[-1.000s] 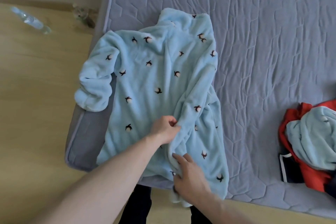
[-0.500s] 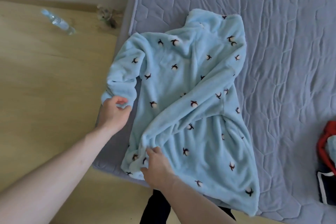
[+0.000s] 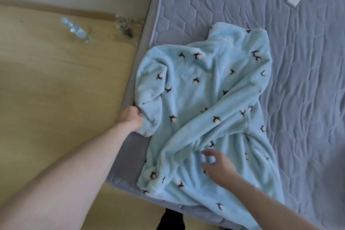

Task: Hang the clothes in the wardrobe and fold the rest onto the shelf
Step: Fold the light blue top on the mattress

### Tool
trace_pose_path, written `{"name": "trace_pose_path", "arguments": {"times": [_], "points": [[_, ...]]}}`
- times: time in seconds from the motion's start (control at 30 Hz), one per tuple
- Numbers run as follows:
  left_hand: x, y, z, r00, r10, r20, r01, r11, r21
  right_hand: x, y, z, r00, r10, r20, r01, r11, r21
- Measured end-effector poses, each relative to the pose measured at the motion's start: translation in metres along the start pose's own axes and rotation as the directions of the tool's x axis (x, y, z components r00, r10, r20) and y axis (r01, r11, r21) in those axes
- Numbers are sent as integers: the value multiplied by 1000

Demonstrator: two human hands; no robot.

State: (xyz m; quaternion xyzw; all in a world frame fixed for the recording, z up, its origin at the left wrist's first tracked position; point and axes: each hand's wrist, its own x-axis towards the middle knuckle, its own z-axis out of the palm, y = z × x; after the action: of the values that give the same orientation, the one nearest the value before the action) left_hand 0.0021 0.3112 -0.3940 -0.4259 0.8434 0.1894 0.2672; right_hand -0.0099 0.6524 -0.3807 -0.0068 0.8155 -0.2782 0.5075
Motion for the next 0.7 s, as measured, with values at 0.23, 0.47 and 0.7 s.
{"name": "trace_pose_path", "arguments": {"times": [0.23, 0.47, 0.7], "points": [[-104, 36, -50, 922, 214, -324, -369, 738, -564, -34, -48, -53, 994, -1, 112, -81, 684, 725], [-268, 95, 1, 745, 667, 21, -502, 581, -641, -81, -41, -96, 946, -243, 213, 0, 660, 751], [-256, 83, 85, 839, 521, 156, -403, 788, -466, -104, 85, -92, 948, 4, -318, -3, 1000, 3]]}}
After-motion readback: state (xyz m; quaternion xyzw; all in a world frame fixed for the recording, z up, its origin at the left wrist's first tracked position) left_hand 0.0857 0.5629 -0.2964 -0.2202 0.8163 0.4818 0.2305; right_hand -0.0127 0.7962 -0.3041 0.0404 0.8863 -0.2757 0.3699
